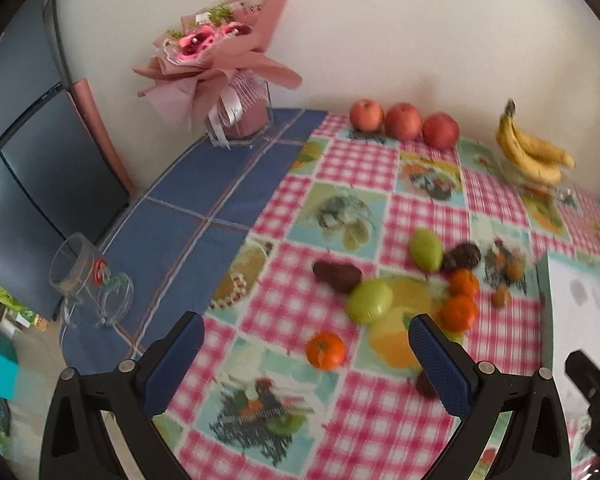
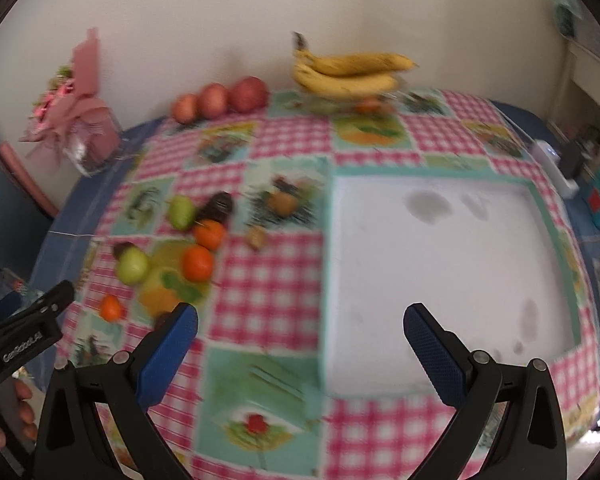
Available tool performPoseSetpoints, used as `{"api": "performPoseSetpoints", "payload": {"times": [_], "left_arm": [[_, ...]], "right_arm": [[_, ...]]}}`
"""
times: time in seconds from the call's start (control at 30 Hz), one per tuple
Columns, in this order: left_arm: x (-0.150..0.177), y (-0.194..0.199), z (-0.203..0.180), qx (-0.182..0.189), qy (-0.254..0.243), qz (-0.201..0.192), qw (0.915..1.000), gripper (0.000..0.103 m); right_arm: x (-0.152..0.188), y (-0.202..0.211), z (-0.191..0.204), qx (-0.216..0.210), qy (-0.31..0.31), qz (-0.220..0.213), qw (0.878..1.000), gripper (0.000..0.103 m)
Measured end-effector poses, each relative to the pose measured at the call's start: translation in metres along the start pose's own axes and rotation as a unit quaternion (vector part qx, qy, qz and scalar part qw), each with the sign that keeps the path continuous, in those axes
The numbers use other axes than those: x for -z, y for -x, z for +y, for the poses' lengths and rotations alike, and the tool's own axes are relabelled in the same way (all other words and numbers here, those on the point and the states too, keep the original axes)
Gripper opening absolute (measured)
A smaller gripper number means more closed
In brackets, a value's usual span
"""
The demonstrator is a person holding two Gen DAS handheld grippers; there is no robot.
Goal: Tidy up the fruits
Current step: 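Grasp the tangerine with the left tool while the right tool grasps the dark brown fruit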
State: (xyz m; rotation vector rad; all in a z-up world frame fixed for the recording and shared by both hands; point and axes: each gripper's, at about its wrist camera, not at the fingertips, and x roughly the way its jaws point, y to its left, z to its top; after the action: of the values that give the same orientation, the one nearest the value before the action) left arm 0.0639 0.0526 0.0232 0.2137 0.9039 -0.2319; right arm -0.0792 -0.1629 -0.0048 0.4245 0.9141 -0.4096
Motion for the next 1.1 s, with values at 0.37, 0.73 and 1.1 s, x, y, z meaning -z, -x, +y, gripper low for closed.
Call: {"api": "performPoseSetpoints", "payload": {"times": [0.37,0.73,1.1], "left_arm": [[-0.040,-0.018,0.032,0.126,-0.029,0.009,0.9916,0.103],[-0.019,-0.089,0.023,0.108,-0.045,0.175,0.9775,0.098],[0.010,-0.123,0.008,0.137,-0.039,0.256,0.9563,0.047]], "right_arm": [[-0.027,-0.034,0.058,-0.046,0.049,0.043,0.997,0.102],[-0.003,-0.099,0.090,-0.052,0.069,0.154,0.984,0.102],[0.021,-0.124,0.102,-0.044,0.087,0.191,0.977,0.080]]}}
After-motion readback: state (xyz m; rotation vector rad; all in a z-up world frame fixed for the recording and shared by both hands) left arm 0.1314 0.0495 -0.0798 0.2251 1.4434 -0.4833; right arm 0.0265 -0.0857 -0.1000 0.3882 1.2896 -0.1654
